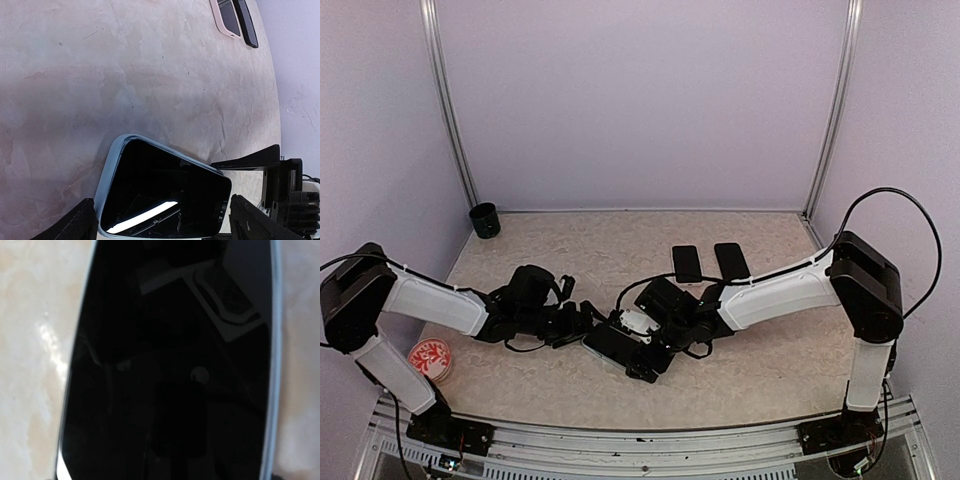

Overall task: Put the phone into the phone case
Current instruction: Adjust the phone and the phone case.

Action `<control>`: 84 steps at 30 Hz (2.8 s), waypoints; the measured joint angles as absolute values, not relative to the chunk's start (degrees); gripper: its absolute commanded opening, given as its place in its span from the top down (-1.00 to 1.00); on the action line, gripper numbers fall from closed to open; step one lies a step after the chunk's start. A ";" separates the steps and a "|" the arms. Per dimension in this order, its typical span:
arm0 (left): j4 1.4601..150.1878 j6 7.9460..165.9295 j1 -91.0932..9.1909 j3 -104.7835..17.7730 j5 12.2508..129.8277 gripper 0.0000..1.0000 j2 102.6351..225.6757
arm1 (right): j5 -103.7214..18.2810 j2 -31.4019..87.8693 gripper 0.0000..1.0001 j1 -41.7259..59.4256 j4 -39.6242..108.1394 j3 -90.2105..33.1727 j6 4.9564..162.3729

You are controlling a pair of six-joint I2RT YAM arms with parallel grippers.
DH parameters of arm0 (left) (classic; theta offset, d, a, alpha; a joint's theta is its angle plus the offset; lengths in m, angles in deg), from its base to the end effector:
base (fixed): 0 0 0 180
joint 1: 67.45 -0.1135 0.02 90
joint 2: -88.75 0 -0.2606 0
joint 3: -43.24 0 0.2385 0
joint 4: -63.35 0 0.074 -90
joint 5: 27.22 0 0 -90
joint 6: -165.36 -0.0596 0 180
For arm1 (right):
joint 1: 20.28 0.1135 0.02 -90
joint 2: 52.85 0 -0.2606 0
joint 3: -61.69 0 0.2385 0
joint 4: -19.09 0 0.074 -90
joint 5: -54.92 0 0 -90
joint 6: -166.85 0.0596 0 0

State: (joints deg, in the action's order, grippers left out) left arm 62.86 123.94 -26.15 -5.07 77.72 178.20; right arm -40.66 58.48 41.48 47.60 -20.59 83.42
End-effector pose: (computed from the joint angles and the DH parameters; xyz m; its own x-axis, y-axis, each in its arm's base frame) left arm 0.2129 -0.2075 0.1315 -0.9122 -0.1631 -0.3760 0.1521 0.7172 -0.6800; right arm 0.1817 0.3506 0.1279 -0.4999 -0.6900 -0.5235 -0.8499 0.5073 0.1429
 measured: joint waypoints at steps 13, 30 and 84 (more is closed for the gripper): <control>62.46 123.96 -25.76 -5.07 77.26 -0.78 178.46 | -44.16 58.15 -0.59 39.80 46.70 -19.78 82.43; 64.52 124.15 -24.93 -5.07 74.99 -0.78 175.23 | -46.89 58.15 -0.91 38.79 46.55 -19.78 82.52; 58.86 121.95 -20.14 -10.62 78.44 -0.76 184.67 | -43.00 57.67 0.86 39.58 32.89 -15.63 89.63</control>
State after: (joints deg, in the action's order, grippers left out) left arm 58.86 121.95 -20.14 -10.62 78.44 184.67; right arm -43.00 57.67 39.58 32.89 -15.63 89.63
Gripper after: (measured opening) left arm 0.881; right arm 0.078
